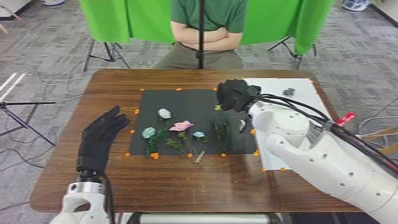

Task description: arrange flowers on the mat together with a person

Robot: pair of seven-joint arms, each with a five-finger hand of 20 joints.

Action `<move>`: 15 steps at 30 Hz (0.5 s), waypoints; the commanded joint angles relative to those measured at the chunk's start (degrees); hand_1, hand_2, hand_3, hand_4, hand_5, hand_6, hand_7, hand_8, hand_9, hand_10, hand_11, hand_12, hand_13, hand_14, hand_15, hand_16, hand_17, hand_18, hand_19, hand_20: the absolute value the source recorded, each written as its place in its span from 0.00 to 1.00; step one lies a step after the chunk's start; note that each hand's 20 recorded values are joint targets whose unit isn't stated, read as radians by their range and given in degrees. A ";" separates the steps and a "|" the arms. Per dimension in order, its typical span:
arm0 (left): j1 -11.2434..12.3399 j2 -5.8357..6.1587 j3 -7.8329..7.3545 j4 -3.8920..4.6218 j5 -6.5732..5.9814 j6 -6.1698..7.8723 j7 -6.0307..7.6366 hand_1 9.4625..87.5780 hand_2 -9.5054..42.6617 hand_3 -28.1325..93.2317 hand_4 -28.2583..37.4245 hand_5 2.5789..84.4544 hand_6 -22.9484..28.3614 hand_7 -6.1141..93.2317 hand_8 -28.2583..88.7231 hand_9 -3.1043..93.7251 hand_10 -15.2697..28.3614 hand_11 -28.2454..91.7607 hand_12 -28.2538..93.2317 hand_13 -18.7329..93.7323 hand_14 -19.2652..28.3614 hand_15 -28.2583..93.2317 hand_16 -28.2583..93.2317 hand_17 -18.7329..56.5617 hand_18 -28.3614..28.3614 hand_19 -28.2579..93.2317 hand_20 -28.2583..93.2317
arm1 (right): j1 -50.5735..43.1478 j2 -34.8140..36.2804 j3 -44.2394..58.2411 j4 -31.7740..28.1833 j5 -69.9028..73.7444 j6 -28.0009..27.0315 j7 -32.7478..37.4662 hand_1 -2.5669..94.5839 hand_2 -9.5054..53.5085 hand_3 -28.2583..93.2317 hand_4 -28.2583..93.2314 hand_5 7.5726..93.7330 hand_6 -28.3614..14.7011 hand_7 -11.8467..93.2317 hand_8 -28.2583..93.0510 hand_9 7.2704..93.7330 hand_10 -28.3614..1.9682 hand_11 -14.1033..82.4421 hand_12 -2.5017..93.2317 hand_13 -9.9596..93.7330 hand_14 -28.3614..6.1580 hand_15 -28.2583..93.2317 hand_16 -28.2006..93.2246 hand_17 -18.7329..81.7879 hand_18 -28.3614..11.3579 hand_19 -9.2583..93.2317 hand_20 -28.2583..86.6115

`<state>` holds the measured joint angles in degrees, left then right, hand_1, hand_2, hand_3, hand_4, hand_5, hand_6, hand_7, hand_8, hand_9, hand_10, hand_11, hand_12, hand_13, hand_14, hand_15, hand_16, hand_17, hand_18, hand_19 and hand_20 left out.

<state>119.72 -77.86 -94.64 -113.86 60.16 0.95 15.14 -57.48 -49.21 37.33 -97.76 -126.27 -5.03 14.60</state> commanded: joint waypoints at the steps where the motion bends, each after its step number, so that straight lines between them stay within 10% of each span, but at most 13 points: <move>1: 0.98 -0.31 -0.13 0.07 0.01 0.29 -0.62 0.22 0.22 0.78 0.16 0.54 0.55 0.18 0.20 0.50 0.68 0.38 0.35 0.48 0.81 0.42 0.25 0.32 0.75 0.33 0.39 | -0.88 -1.85 0.06 1.88 -1.19 -0.04 -0.22 0.64 0.00 0.75 0.06 0.83 0.74 0.33 0.28 0.97 0.71 0.21 0.42 0.95 0.75 0.61 0.56 0.62 0.23 0.94 0.74; 15: 0.37 -0.19 0.04 0.45 0.17 -0.38 -1.01 0.22 0.22 0.77 0.17 0.54 0.55 0.18 0.20 0.50 0.68 0.38 0.35 0.48 0.82 0.42 0.25 0.32 0.76 0.33 0.39 | -1.83 -3.89 0.46 5.09 -4.77 1.26 -0.16 0.61 0.00 0.74 0.07 0.81 0.73 0.31 0.27 0.94 0.68 0.19 0.37 0.94 0.75 0.61 0.55 0.62 0.22 0.94 0.74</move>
<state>119.69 -77.86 -94.65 -113.82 60.15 0.92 14.87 -58.81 -52.40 37.43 -93.47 -129.36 -4.23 14.51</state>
